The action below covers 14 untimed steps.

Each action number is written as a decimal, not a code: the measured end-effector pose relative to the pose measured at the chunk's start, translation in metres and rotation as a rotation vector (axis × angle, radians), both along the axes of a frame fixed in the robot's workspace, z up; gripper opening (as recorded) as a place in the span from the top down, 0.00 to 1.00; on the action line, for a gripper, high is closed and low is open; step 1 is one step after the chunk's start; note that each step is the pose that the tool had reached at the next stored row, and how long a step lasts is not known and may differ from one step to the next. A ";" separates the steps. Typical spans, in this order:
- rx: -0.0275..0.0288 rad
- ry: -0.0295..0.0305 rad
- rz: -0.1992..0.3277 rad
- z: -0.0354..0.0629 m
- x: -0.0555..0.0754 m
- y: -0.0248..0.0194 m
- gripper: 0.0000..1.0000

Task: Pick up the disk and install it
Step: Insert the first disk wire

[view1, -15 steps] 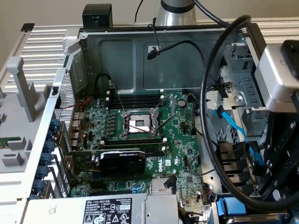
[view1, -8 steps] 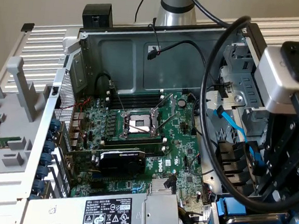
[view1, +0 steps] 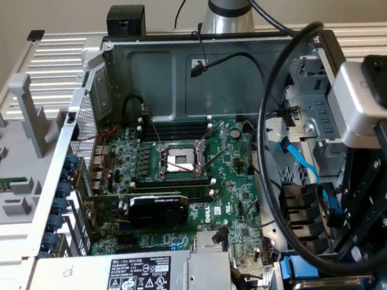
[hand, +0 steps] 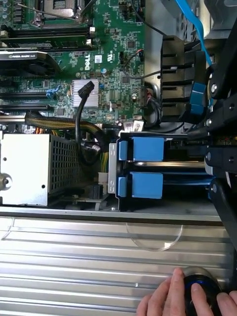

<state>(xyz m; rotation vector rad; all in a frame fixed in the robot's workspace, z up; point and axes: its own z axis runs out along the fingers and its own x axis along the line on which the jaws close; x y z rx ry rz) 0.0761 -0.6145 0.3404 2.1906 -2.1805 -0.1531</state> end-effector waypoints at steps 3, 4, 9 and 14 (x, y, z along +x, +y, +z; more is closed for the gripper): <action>-0.0001 0.0000 0.000 0.0001 0.000 0.0005 0.83; -0.0003 0.0000 0.000 0.0001 0.000 0.0008 0.83; -0.0062 0.0000 0.000 0.0002 0.000 0.0040 0.83; -0.0099 -0.0015 0.000 0.0001 0.000 0.0041 0.83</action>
